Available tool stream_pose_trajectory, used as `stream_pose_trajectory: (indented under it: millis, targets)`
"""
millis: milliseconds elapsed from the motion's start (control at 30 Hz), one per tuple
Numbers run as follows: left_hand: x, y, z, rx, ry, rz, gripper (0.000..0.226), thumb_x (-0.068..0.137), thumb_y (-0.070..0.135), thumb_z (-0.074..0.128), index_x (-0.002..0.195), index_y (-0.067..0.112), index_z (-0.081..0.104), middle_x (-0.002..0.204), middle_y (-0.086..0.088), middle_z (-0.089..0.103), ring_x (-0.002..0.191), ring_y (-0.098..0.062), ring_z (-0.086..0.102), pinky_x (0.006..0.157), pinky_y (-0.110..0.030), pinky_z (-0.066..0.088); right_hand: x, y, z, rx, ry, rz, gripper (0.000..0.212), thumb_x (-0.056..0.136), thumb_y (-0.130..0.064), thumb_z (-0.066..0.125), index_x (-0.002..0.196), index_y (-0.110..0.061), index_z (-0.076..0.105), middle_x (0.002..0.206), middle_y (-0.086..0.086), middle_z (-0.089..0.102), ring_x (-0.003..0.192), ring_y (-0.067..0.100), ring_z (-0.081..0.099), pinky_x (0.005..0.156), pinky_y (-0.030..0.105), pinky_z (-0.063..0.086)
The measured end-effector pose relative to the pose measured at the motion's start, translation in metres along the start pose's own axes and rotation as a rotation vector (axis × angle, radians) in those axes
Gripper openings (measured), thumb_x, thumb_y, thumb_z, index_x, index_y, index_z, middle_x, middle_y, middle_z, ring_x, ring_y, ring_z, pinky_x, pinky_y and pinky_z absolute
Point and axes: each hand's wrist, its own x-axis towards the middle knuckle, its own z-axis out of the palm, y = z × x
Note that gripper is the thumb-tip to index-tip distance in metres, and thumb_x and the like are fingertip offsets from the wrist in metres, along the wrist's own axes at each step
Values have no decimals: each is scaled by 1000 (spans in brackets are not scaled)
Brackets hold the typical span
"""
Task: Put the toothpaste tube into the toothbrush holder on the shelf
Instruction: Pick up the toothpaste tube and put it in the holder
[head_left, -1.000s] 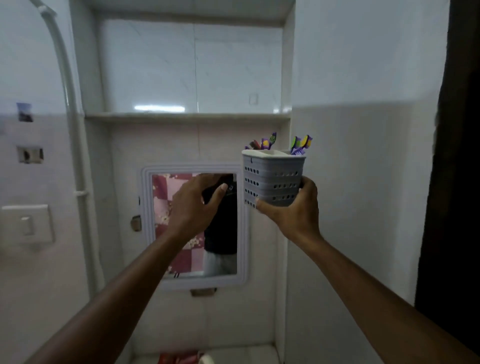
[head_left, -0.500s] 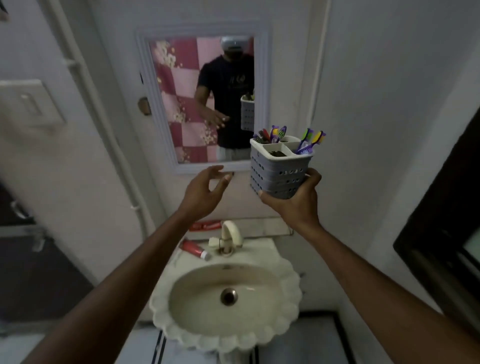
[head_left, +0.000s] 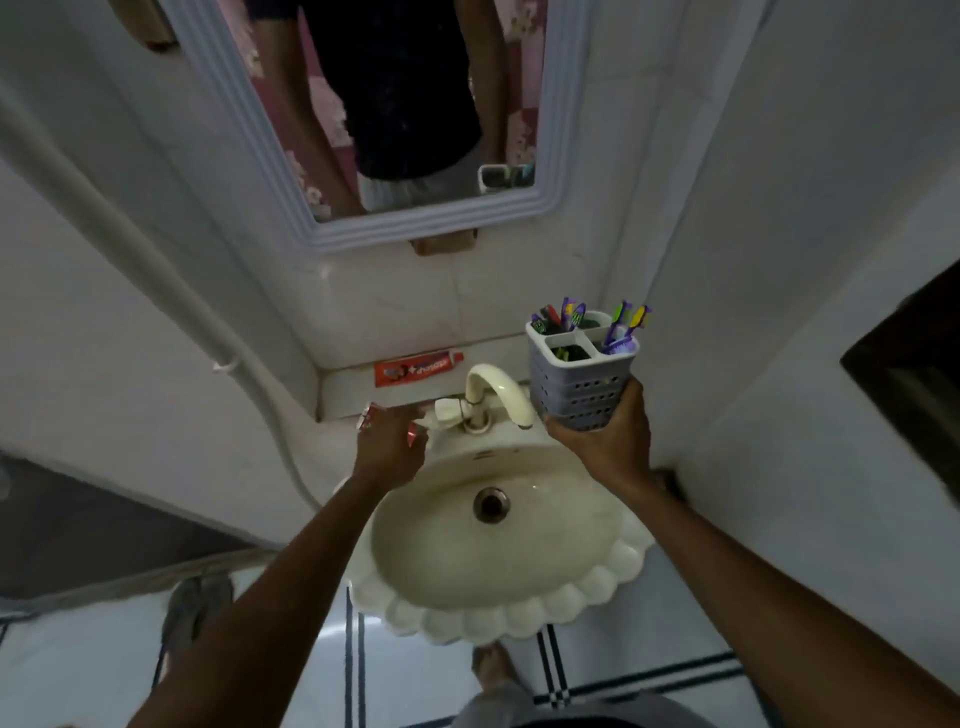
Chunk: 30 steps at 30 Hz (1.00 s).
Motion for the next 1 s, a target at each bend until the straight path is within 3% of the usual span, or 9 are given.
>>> stream_pose_trajectory:
  millis: [100,233,367,500,633,767,833,900,1000]
  targets:
    - [13,-16,15,157,-93,14,33,106,25,60,137,20,70,153,-2,59,145,-30,48,121,-49,37,-3,21,14,-56,0,60,114,51,-58,105,143,-30,44,127,-15,63,106,6,65,70,-2,44]
    - [31,-24,23,309,-187,21,44,100,22,65,143,26,64,155,-1,52,147,-29,42,123,-49,29,-3,36,25,-83,-33,92,119,57,-47,107,152,-20,41,140,-5,63,122,15,66,82,7,49]
    - [38,-28,29,441,-195,62,51,93,16,70,141,30,62,155,2,53,150,-25,40,130,-55,16,4,46,28,-77,-69,113,117,61,-34,108,154,-14,39,141,-5,60,128,16,64,85,1,49]
    - [35,-31,33,397,-78,35,41,99,15,62,139,24,62,148,-2,63,146,-25,51,132,-58,12,14,54,28,-96,-129,88,122,64,-26,108,159,-11,32,152,4,56,138,22,60,104,32,60]
    - [20,-18,19,-24,62,-199,37,109,39,56,139,17,58,130,-10,69,113,-35,67,101,-52,53,21,61,27,-194,-239,116,127,67,-30,105,163,-6,25,161,14,50,148,34,53,116,53,53]
    - [10,24,-17,-542,50,-329,60,104,69,47,137,20,58,104,-11,77,79,-31,75,64,-40,61,26,62,30,-318,-281,71,128,75,-47,98,168,3,24,171,23,39,163,41,34,134,58,19]
    - [8,49,-34,-721,35,-340,60,100,77,47,134,29,57,90,-12,79,54,-24,68,43,-31,51,24,61,29,-265,-278,69,129,74,-51,98,168,-1,26,170,19,41,163,38,35,135,58,17]
    - [11,75,-48,-754,-13,-289,57,97,79,51,130,33,59,90,-10,79,52,-19,63,42,-28,46,22,58,25,-174,-257,62,132,69,-56,100,168,-8,27,166,12,46,157,34,42,132,59,27]
    - [22,113,-57,-628,-100,-165,54,100,65,61,141,31,59,105,5,76,79,-11,72,59,-23,55,19,56,17,-46,-260,83,134,67,-64,97,168,-21,20,163,4,48,152,27,48,125,50,45]
